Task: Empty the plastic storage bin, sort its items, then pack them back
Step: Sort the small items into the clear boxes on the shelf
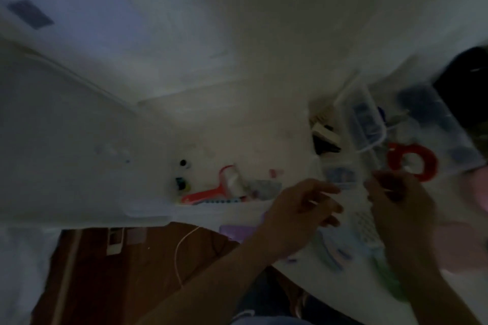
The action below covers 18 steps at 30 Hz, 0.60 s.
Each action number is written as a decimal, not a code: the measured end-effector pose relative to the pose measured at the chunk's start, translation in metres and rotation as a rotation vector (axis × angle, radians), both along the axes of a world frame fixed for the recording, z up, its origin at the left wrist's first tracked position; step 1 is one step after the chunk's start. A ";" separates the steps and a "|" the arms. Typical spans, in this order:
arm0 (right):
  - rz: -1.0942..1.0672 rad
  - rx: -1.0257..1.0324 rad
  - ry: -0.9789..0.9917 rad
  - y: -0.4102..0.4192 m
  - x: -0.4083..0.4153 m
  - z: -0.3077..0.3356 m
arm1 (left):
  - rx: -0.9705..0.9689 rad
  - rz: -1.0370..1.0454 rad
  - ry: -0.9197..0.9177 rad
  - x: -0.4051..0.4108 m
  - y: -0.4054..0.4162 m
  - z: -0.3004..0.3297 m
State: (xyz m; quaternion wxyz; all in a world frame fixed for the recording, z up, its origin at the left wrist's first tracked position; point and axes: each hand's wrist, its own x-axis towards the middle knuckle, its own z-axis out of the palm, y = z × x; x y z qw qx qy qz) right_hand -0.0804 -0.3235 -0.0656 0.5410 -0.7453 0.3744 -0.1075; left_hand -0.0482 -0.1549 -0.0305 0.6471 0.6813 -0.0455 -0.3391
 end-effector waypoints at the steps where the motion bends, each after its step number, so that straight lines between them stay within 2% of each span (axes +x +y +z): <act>1: 0.117 0.013 -0.040 0.018 0.011 0.019 | 0.064 -0.017 -0.103 0.009 0.024 0.012; 4: 0.439 0.044 -0.083 0.078 0.055 0.039 | 0.410 0.004 -0.400 0.051 0.107 0.017; 6: 0.624 -0.029 0.000 0.114 0.089 0.020 | 0.683 -0.033 -0.462 0.088 0.160 -0.008; 8: 0.812 -0.119 0.191 0.143 0.121 -0.013 | 1.035 -0.294 -0.424 0.121 0.202 -0.046; 10: 0.983 -0.143 0.450 0.167 0.142 -0.047 | 1.243 -0.665 -0.326 0.138 0.226 -0.082; 12: 1.095 -0.141 0.628 0.185 0.154 -0.070 | 1.231 -0.838 -0.197 0.144 0.232 -0.106; 14: 1.122 -0.095 0.733 0.199 0.158 -0.079 | 1.167 -0.894 -0.121 0.146 0.231 -0.120; 18: 1.156 -0.046 0.924 0.214 0.169 -0.084 | 1.052 -0.947 -0.085 0.150 0.224 -0.132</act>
